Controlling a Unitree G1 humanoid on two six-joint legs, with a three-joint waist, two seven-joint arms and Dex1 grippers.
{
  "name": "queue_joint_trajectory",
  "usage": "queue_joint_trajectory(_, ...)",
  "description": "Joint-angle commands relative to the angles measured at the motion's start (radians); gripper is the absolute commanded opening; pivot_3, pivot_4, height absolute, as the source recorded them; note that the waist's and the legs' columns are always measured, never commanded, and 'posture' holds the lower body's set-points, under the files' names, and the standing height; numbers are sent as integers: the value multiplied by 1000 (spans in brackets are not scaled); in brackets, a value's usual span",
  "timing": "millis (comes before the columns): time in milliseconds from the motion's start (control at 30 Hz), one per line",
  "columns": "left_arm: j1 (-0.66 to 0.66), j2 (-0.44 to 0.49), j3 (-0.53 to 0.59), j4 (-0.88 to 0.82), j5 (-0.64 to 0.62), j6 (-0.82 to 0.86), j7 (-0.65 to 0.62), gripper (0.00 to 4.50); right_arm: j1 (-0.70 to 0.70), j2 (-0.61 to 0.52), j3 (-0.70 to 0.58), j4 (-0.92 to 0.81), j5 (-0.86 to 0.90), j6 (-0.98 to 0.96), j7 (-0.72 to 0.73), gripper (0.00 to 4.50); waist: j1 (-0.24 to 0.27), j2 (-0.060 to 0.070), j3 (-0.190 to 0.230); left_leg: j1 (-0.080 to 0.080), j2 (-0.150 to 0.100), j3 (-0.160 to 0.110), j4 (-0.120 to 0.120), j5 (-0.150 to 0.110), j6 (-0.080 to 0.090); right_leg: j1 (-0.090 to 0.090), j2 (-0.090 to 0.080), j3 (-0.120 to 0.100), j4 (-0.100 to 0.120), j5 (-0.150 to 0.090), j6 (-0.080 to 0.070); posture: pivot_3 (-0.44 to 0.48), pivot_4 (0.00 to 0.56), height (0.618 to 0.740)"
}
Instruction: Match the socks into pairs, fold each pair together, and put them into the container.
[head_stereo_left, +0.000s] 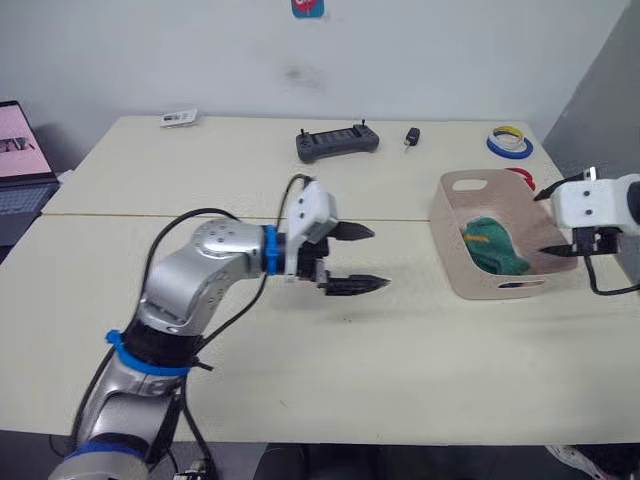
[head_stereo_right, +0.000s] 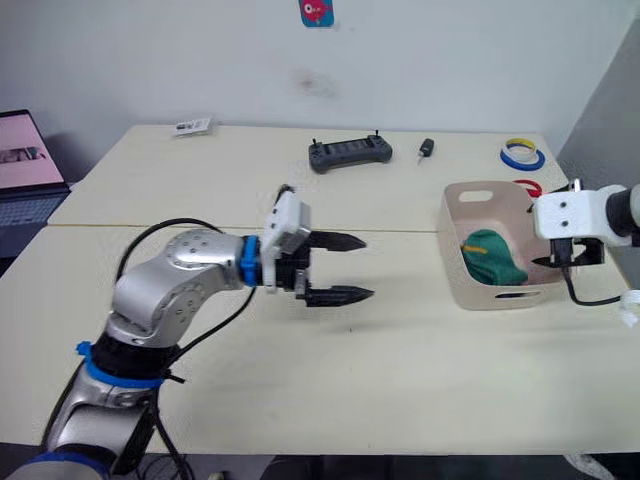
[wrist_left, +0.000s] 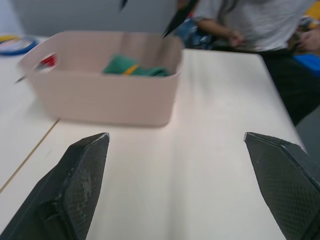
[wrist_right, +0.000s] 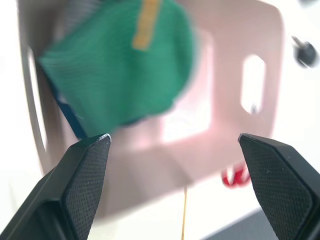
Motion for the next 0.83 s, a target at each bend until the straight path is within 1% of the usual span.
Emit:
queue_joint_trajectory(33, 79, 79, 119, -50, 9, -17, 30, 4500, 57, 0, -134, -76, 98, 71, -48, 4400, 0, 0, 0, 0, 0, 0, 0, 0, 0, 0, 0, 0, 0, 0, 0, 0, 150, 740)
queue_joint_trajectory(67, 105, 98, 141, -60, 13, -22, 40, 4500, 88, 8, -166, -101, 119, 103, -64, 4400, 1, 0, 0, 0, 0, -1, 0, 0, 0, 0, 0, 0, 0, 0, 0, 0, 150, 740)
queue_joint_trajectory(133, 205, 163, 226, -84, 32, -24, 69, 4500, 184, 52, -253, -173, 161, 150, -138, 4400, 4, 0, 0, 0, 0, -1, 0, 0, 0, 1, -1, 1, 0, 0, 0, 0, 150, 740)
queue_joint_trajectory(200, 338, 219, 324, -94, 72, -35, 101, 4500, 285, 124, -343, -267, 219, 214, -215, 4400, 4, 0, 0, 0, 0, -2, 1, 0, 0, 2, -1, 1, 0, 0, 0, 0, 150, 740)
queue_joint_trajectory(233, 384, 234, 354, -98, 83, -42, 112, 4500, 321, 147, -372, -302, 240, 241, -236, 4400, 3, 0, 0, 0, 0, -2, 0, 0, 1, 1, -2, 1, 0, 0, 0, 0, 150, 740)
queue_joint_trajectory(300, 515, 249, 456, -114, 102, -46, 139, 4500, 454, 188, -451, -396, 286, 319, -251, 4400, 7, 1, 0, 0, -1, -2, 0, 0, 1, 1, -2, 1, 0, 0, 0, 0, 150, 740)
queue_joint_trajectory(367, 624, 245, 533, -136, 125, -50, 171, 4500, 564, 222, -512, -465, 312, 356, -272, 4400, 14, 1, 0, 0, -1, -3, 0, -1, 1, 2, -2, 0, 0, 0, 0, 0, 150, 740)
queue_joint_trajectory(400, 650, 241, 548, -142, 130, -52, 182, 4500, 591, 230, -526, -482, 319, 365, -281, 4400, 17, 1, 0, -1, -1, -4, 0, -1, 1, 2, -3, 0, -1, 0, 0, 0, 150, 740)
queue_joint_trajectory(467, 749, 194, 620, -123, 152, -82, 228, 4500, 676, 288, -585, -531, 363, 369, -303, 4400, 20, 1, 0, 0, -2, -3, 0, -1, 1, 3, -4, 0, -1, 0, 0, 0, 150, 740)
queue_joint_trajectory(533, 831, 154, 668, -92, 178, -124, 258, 4500, 748, 330, -630, -563, 405, 329, -288, 4400, 19, 0, 0, 1, -2, -3, 0, -1, 1, 5, -4, 0, -2, 0, 1, 0, 150, 740)
queue_joint_trajectory(600, 884, 130, 691, -74, 183, -152, 263, 4500, 801, 353, -649, -578, 427, 316, -280, 4400, 16, 0, 0, 3, -2, -3, 0, -1, 1, 8, -4, 0, -3, 0, 1, 0, 150, 740)
queue_joint_trajectory(667, 936, 108, 711, -56, 181, -173, 260, 4500, 870, 373, -658, -581, 413, 289, -283, 4400, 16, 0, 0, 3, -2, -3, -1, -1, 1, 7, -3, -1, -3, 0, 1, 0, 150, 740)
queue_joint_trajectory(733, 953, 89, 720, -40, 174, -185, 269, 4500, 932, 370, -650, -552, 365, 209, -274, 4400, 17, 0, 0, 3, -2, -3, -1, -1, 1, 8, -3, -1, -3, 0, 1, 0, 150, 740)
queue_joint_trajectory(833, 955, 76, 714, -22, 159, -213, 261, 4500, 947, 363, -639, -519, 357, 189, -290, 4400, 18, 0, 0, 3, -2, -2, -1, -1, 1, 8, -3, -1, -4, 0, 1, 0, 150, 740)
